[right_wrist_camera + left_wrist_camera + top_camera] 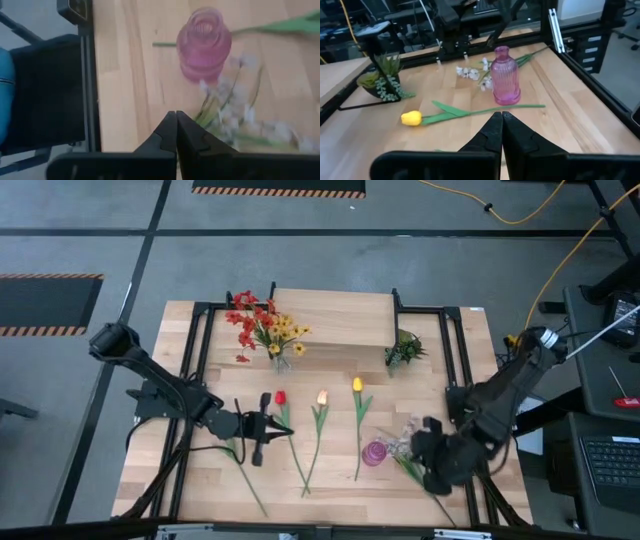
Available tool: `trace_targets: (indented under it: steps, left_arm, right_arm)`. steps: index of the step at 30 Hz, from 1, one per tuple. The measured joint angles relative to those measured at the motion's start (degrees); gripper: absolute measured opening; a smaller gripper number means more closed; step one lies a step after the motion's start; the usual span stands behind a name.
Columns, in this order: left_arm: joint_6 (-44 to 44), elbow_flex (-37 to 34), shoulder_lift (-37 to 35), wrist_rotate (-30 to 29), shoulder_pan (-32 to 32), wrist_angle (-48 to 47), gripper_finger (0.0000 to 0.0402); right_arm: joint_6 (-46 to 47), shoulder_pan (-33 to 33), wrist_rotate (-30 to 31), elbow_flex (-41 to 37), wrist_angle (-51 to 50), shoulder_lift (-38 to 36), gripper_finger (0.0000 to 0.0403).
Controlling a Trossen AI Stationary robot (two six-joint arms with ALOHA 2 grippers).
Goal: Pick and place flowers into a vace then onto a shelf
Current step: Put the white flowers into the transparent vase
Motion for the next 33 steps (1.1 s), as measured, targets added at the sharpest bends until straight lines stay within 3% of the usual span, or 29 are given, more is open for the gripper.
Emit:
trace_targets:
  steps: [6, 11, 24, 33]
  left_arm:
    - [0.0, 0.6, 0.5, -0.2, 0.0, 0.0, 0.0003]
    - [0.0, 0.6, 0.5, -0.2, 0.2, 0.0, 0.0002]
    - [1.5, 0.6, 0.5, -0.3, 2.7, 0.0, 0.0008]
    - [1.5, 0.6, 0.5, -0.2, 5.0, 0.0, 0.0007]
  right_arm:
    - [20.9, 7.7, 0.2, 10.1, -14.6, 7.2, 0.0]
    - [30.7, 12.4, -0.1, 15.8, -22.3, 12.5, 0.0]
    - [37.5, 13.9, 0.6, 15.2, -22.0, 16.4, 0.0029]
    - [38.9, 14.3, -0.6, 15.2, -19.7, 20.1, 0.0108]
